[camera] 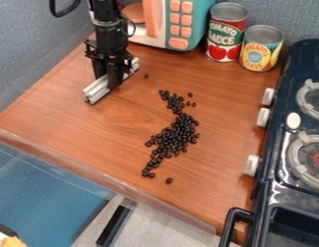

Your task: Sweep into pile

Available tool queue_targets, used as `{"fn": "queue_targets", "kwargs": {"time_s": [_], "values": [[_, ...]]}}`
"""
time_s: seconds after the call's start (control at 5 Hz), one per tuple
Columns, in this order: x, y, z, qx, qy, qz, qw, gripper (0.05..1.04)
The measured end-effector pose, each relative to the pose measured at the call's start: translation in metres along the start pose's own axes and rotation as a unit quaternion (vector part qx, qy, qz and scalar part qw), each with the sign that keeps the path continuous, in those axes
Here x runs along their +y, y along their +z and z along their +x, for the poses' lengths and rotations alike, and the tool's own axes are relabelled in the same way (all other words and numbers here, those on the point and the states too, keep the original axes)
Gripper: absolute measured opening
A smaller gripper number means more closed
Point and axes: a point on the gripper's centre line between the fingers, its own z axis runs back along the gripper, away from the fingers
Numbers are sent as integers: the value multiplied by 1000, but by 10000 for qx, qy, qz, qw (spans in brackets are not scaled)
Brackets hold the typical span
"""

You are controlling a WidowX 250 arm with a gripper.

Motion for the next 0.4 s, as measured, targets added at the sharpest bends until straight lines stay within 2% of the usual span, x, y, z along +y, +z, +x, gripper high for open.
{"fn": "queue_targets", "kwargs": {"time_s": [0.2,0.4], "values": [[-8,-1,6,19,-162,33,9999,375],[-19,0,7,-95,-386,109,9991,375]]}}
